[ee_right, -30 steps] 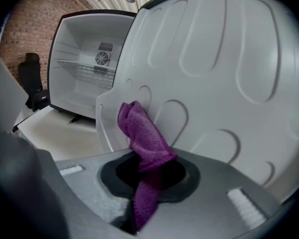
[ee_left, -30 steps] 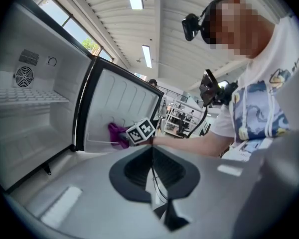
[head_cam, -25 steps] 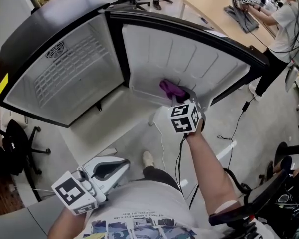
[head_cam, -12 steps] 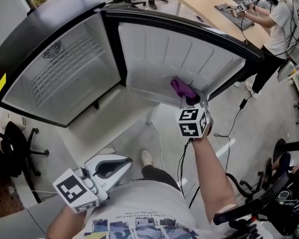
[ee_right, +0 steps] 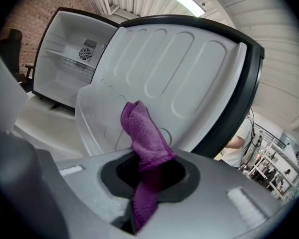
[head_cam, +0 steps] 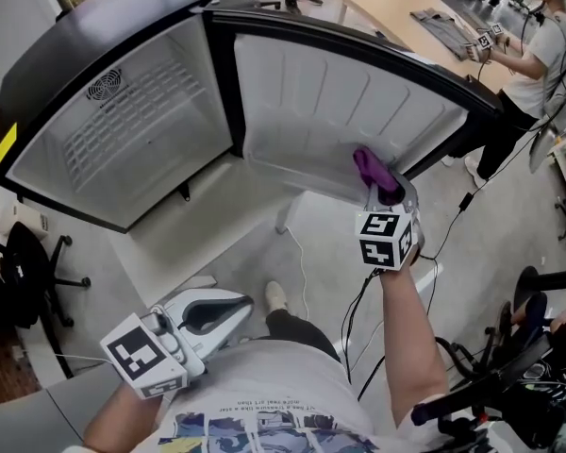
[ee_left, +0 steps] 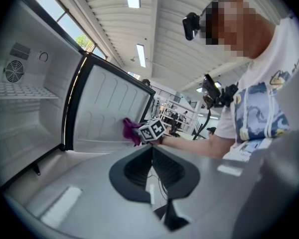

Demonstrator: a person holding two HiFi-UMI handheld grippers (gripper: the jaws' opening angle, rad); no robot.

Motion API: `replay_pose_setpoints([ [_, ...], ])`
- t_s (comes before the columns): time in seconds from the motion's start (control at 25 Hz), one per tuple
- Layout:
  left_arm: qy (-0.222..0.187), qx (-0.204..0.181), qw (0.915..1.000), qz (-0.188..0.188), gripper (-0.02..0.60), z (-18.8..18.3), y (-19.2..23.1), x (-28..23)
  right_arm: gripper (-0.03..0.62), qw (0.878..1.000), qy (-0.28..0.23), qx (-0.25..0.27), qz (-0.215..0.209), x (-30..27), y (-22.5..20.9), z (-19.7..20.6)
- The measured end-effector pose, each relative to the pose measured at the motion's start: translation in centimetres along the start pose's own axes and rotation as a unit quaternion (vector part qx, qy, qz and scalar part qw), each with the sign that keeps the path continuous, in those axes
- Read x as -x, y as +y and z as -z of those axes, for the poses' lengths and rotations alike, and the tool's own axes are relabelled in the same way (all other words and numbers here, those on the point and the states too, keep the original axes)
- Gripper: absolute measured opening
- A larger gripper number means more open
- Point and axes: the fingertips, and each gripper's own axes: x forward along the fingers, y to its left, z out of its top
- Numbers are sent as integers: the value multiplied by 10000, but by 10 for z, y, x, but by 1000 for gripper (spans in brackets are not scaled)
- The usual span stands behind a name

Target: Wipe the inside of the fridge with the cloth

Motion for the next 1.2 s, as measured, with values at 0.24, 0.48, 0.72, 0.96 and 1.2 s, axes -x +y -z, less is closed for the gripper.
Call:
replay_pose_setpoints([
  [0.24,19,-15,10000,94,5,3,-8,-1,54,9997,8,-94,206,16,-19,5],
  [0.48,25,-63,9999,156,6,4,-15,-3,54,9984,-351,-396,207,49,-26,-11],
  [0.72,14,-76,9997,218,5,5,-25,-4,54,9952,-731,-494,-414,72,17,-29],
  [0.96,-11,-25,10000,42,6,10,-25,7,54,9884,-789,-444,-1217,68,84,-44],
  [1.2,-80,56,9993,-369,6,12,-17,27,54,9731,-625,-537,-2151,45,150,-51],
])
